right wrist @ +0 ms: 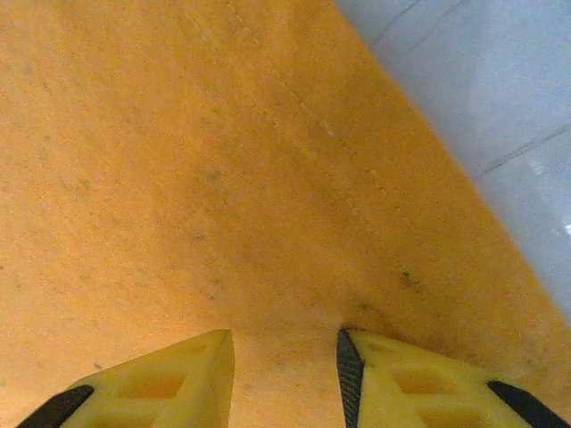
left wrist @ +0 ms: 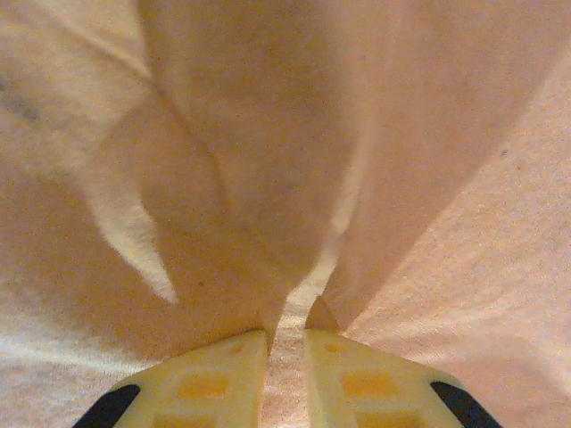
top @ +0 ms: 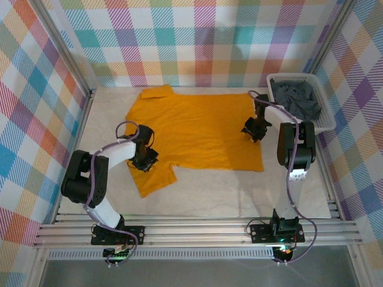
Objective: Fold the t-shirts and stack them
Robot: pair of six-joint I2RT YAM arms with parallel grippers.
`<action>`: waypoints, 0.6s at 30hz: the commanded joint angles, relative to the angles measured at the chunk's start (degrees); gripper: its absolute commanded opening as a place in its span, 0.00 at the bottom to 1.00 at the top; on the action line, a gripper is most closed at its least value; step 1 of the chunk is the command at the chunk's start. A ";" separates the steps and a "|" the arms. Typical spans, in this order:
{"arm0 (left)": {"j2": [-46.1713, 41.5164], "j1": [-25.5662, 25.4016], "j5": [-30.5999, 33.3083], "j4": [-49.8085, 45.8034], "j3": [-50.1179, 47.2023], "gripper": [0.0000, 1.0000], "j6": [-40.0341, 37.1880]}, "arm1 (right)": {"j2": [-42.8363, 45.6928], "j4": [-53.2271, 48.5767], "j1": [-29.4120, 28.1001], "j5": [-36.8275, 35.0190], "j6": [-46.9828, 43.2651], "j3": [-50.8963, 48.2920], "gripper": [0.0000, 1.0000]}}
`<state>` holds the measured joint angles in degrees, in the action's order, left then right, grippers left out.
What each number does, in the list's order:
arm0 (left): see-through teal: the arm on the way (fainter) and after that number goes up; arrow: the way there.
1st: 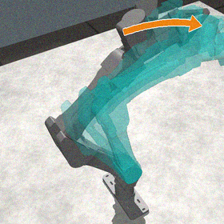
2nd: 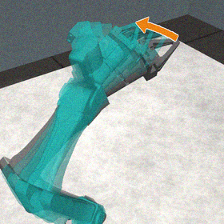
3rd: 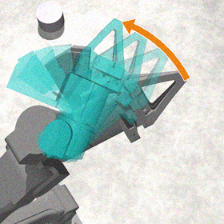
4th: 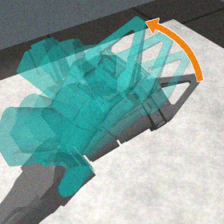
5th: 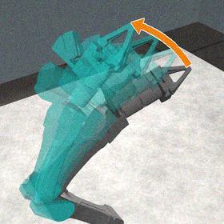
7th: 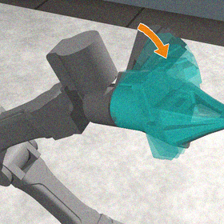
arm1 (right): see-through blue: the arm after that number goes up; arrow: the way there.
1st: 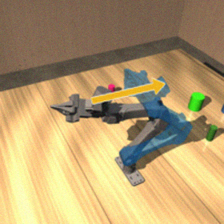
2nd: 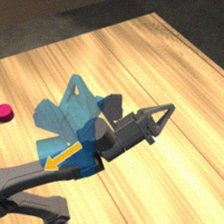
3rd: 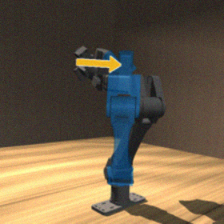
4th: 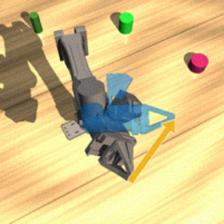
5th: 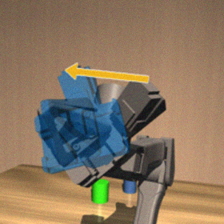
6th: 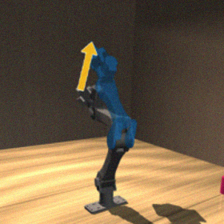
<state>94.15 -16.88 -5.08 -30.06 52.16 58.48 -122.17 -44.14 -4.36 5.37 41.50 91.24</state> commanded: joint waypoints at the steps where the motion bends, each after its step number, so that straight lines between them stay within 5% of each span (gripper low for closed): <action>1: -3.54 -0.46 2.14 -3.11 -2.86 0.23 2.29 | -1.69 -2.54 -1.18 1.31 -3.61 1.47 0.40; 7: -11.51 -0.64 5.88 -10.77 0.97 0.48 -1.37 | 5.35 -2.49 -3.59 -1.66 -6.20 1.34 0.47; 11: -19.12 -1.22 7.99 -20.89 -1.86 0.46 1.42 | 14.16 -1.65 -3.88 -2.36 -4.78 -4.46 0.49; 18: -31.42 -0.40 3.62 -24.75 -13.28 0.45 4.72 | 30.76 2.31 -3.81 4.86 -2.75 -23.88 0.54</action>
<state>65.73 -17.80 -1.04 -47.83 40.53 61.52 -94.35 -41.98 -8.51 6.63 38.20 72.60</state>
